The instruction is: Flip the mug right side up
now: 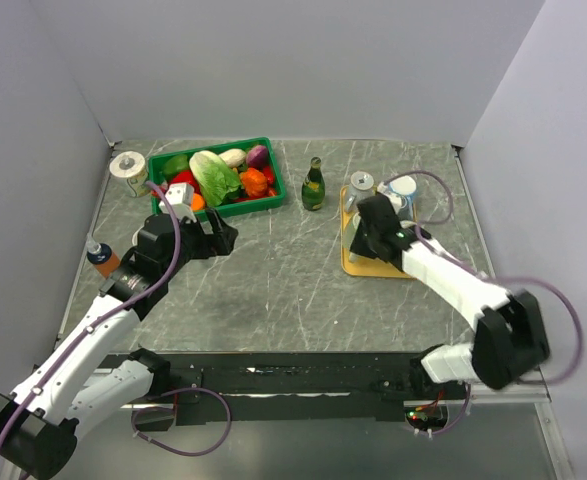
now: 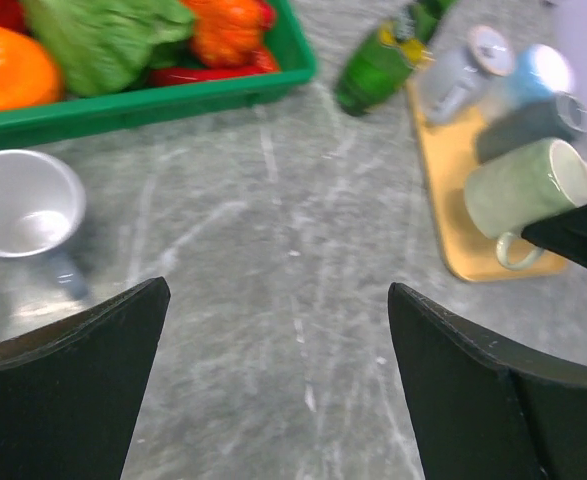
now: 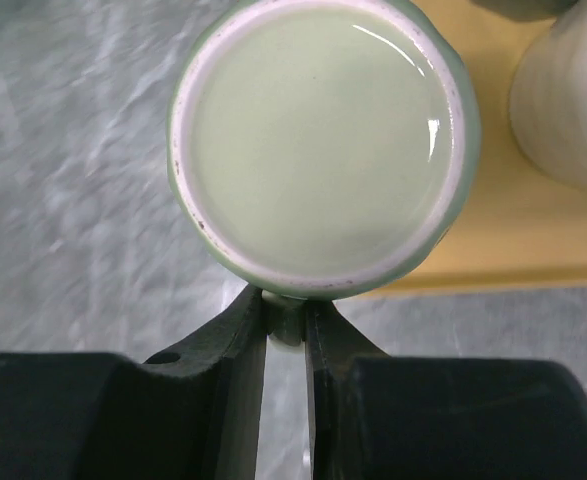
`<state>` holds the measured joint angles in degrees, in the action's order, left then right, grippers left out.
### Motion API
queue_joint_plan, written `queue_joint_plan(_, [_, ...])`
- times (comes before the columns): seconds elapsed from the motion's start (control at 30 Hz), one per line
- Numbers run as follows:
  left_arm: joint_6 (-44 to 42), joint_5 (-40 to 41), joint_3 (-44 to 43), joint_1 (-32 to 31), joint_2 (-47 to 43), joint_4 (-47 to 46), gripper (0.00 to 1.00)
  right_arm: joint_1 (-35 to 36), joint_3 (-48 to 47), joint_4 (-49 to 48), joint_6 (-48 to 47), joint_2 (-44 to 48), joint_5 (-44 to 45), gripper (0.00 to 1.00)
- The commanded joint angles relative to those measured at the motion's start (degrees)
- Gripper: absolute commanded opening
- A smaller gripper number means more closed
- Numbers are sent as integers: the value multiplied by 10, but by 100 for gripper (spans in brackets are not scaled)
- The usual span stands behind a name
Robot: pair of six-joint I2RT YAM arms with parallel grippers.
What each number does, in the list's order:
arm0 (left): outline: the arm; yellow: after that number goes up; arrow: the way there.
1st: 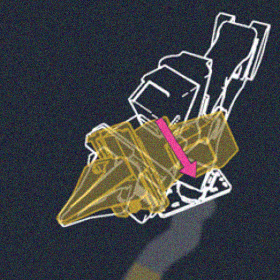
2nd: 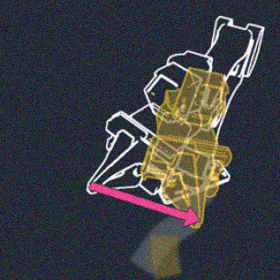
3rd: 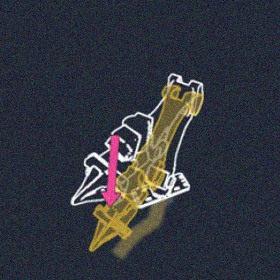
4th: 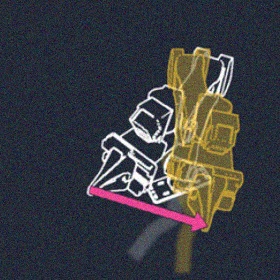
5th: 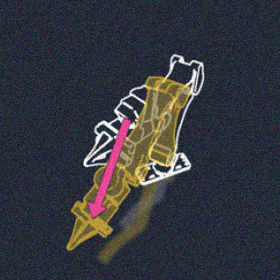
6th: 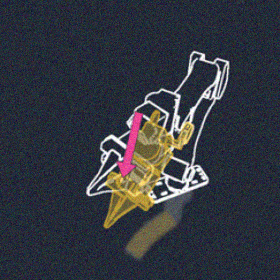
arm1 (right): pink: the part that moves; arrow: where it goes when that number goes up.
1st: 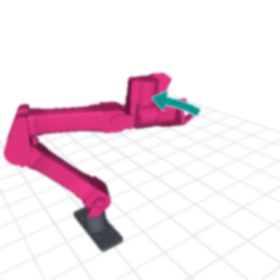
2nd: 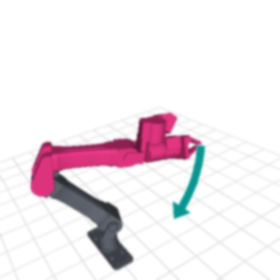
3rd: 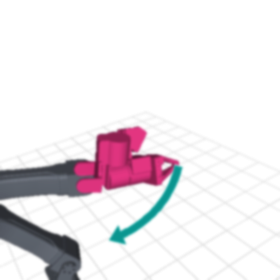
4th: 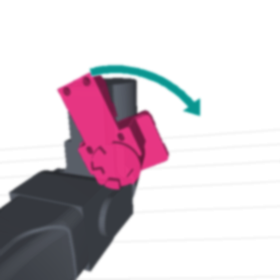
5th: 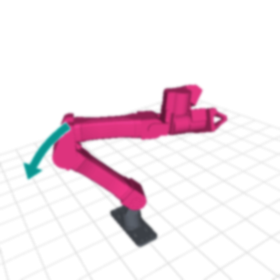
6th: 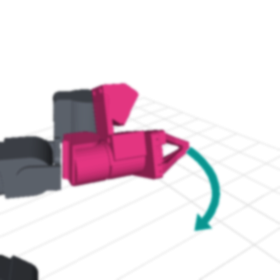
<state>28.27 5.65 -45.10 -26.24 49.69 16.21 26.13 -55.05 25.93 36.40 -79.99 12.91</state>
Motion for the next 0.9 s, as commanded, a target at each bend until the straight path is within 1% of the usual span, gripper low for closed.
queue_joint_plan(0.0, [23,-110,9,0,-5,-62,96,5,29,-67,-13,142,-88,0])
queue_joint_plan(0.03, [36,-135,11,0,-3,-72,96,6,40,-71,-12,161,-107,0])
queue_joint_plan(0.07, [42,-181,16,0,1,-98,96,6,43,-76,-11,193,-121,0])
queue_joint_plan(0.1, [51,-207,19,0,3,-112,96,5,48,-93,-8,209,-155,0])
queue_joint_plan(0.13, [71,-229,24,0,6,-127,96,5,53,-102,-2,235,-170,0])
queue_joint_plan(0.17, [83,-277,32,0,11,-148,96,5,56,-114,2,247,-184,0])
queue_joint_plan(0.2, [95,-300,37,-1,13,-191,96,6,57,-139,6,258,-215,0])
queue_joint_plan(0.27, [140,-343,55,-4,20,-242,96,7,63,-169,23,285,-244,0])
queue_joint_plan(0.3, [155,-375,62,-9,22,-297,96,8,64,-184,29,293,-272,0])
queue_joint_plan(0.33, [183,-394,68,-14,23,-323,96,7,67,-221,44,305,-288,0])
queue_joint_plan(0.4, [201,-425,77,-31,29,-365,96,11,72,-257,59,317,-314,0])
queue_joint_plan(0.43, [206,-428,77,-39,30,-385,96,13,74,-297,72,325,-336,0])
queue_joint_plan(0.6, [177,-426,51,-108,32,-395,96,30,81,-380,96,341,-383,0])
queue_joint_plan(0.7, [166,-426,40,-131,37,-404,96,36,81,-419,108,346,-403,0])
queue_joint_plan(0.83, [197,-405,46,-142,46,-441,96,52,87,-475,124,352,-423,0])
queue_joint_plan(0.87, [208,-390,48,-144,51,-468,96,55,86,-485,124,352,-431,0])
